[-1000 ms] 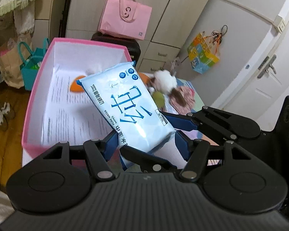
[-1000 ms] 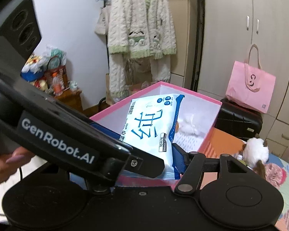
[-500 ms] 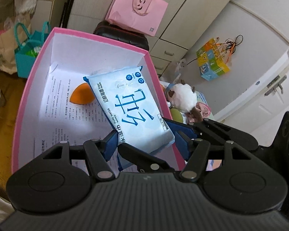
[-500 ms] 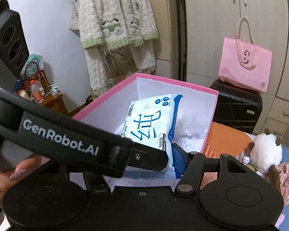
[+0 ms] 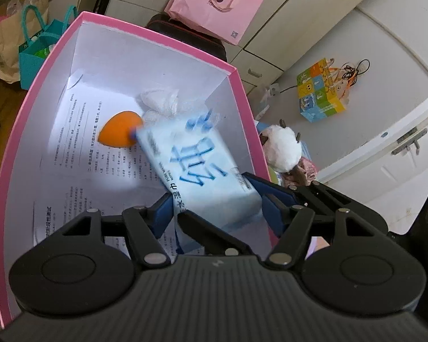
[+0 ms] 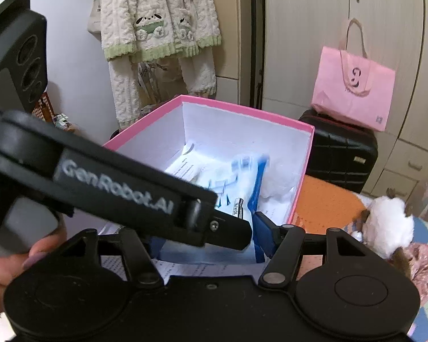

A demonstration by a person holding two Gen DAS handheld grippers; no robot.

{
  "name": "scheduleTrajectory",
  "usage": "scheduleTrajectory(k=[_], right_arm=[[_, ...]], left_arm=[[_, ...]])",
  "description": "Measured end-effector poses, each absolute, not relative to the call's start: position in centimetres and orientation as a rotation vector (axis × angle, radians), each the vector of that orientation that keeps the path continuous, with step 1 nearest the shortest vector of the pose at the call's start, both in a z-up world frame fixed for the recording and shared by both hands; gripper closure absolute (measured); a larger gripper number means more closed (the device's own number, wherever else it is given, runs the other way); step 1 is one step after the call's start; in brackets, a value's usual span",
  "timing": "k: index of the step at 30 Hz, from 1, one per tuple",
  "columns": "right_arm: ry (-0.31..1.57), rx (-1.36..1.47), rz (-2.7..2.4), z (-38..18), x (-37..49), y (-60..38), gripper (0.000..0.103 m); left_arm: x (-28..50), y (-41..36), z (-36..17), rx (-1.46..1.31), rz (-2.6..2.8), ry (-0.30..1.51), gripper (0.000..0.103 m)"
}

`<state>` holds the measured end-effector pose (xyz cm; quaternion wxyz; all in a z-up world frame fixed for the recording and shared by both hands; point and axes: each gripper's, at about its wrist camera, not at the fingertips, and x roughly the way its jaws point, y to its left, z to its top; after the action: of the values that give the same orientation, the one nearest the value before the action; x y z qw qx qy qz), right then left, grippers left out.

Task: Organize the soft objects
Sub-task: 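Carry the wet-wipes pack into the pink box and release it, then move the left gripper from the box to the lilac plush toy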

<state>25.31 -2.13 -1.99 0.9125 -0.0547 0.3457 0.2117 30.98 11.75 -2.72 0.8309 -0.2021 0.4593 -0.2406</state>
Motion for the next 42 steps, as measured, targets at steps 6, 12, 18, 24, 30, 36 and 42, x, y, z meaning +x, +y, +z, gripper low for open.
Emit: scheduleTrajectory(k=[6,12,18,24,30,36,42], right_arm=[[0.690,-0.136,0.440,-1.3,24.2,-2.8,0.034],[0.675,-0.159,0.461,-0.2,22.5,-3.2,0.034],[0.686,-0.169,0.527,1.6,20.1,-4.5,0.034],[0.698,-0.129,0.582,3.5,16.8,-8.3,0.034],[0.675,-0.111,0.574,4.8,13.7,-13.2,0.034],[0.658,-0.090,0.512,4.2,10.9,-18.3,0.034],[0.650,-0.139,0.489,3.2,8.7,-21.5,0.033]], left_arm=[[28.5,11.9,-0.6,-0.331,-0.468,0.880,0.031],[25.6,11.6,2.0,-0.207,-0.472,0.821,0.030],[22.5,11.4,4.2,-0.141,-0.491,0.799,0.030],[18.7,10.6,6.4,-0.087,-0.512,0.752,0.028],[15.7,8.6,7.7,-0.029,-0.539,0.720,0.026],[14.0,5.2,7.4,0.044,-0.589,0.754,0.026],[13.2,1.2,6.6,0.131,-0.637,0.807,0.026]])
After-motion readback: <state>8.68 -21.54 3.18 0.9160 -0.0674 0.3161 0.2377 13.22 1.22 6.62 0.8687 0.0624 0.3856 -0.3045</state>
